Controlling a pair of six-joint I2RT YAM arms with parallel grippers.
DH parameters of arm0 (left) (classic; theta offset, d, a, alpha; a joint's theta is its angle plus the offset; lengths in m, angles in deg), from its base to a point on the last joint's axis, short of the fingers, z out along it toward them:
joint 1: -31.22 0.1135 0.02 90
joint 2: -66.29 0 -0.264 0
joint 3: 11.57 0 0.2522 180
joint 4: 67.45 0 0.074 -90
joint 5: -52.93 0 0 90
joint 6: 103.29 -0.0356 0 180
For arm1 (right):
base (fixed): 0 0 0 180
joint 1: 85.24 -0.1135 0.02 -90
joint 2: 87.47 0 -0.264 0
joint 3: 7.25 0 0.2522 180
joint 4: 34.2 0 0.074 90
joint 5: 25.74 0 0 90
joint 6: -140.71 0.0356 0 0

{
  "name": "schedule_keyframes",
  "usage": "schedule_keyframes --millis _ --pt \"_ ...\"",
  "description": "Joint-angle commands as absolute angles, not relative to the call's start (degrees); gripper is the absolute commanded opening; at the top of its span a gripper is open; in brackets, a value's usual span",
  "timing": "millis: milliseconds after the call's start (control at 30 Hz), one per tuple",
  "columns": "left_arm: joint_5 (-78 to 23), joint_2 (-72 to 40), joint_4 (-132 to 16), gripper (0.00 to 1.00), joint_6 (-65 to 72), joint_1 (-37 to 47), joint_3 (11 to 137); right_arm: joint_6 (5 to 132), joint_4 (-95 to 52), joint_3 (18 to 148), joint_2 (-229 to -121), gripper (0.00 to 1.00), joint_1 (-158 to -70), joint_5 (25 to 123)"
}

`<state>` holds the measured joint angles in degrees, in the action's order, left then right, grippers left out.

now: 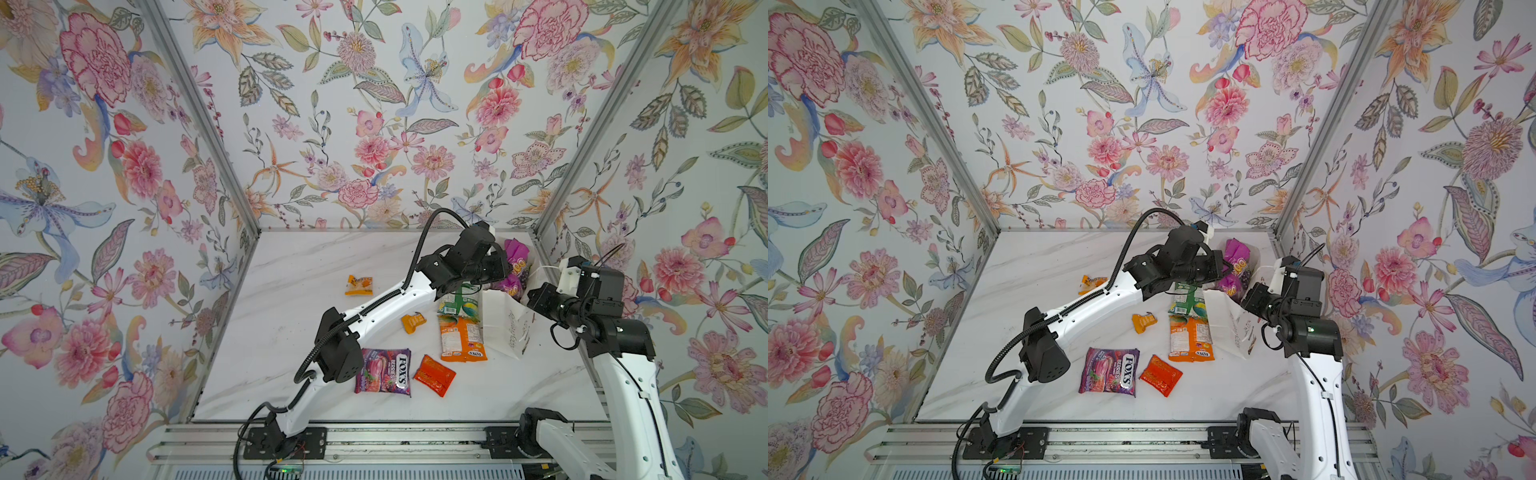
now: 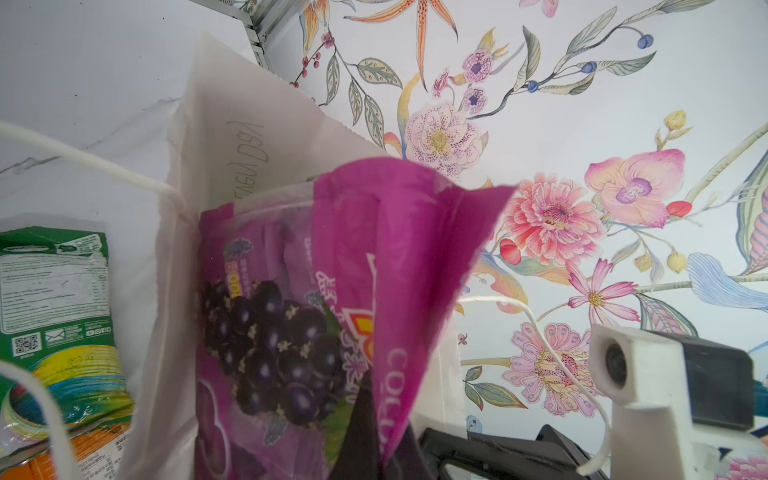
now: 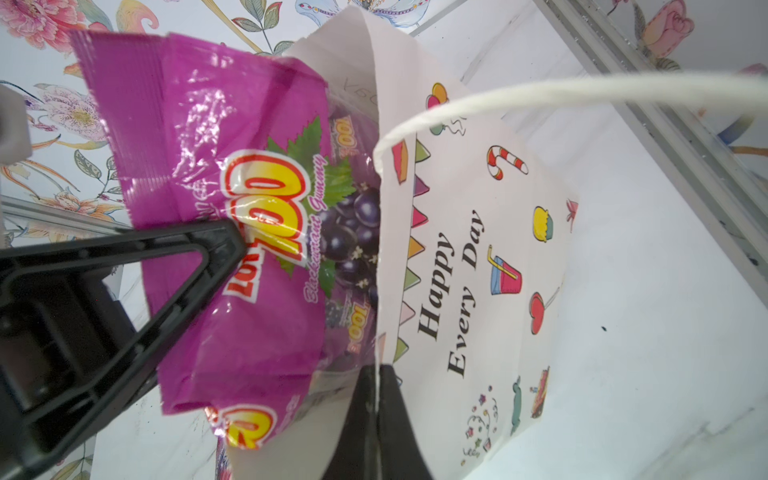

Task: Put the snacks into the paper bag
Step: 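Lower the purple candy bag into the paper bag and open the left gripper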

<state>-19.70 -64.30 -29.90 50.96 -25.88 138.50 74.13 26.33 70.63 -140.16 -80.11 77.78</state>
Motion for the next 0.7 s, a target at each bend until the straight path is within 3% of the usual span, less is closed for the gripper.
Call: schedule_keyframes --millis 0,100,467,667 --pt "-20.4 -65.5 -27.5 0.05 46.7 -27.0 145.2 73.9 25.2 70.4 -140.4 0.00 -81.9 77.5" --pt "-21.4 -66.4 -26.2 0.10 44.4 -27.0 146.9 73.7 24.7 70.8 -141.1 0.00 -84.0 77.4" --pt "-27.6 -64.8 -21.4 0.13 40.0 -26.9 145.9 73.4 23.7 73.7 -142.1 0.00 -89.3 74.8" --pt "-31.4 -62.5 -19.6 0.33 37.1 -26.9 145.7 73.1 23.8 74.1 -142.1 0.00 -89.3 74.6"
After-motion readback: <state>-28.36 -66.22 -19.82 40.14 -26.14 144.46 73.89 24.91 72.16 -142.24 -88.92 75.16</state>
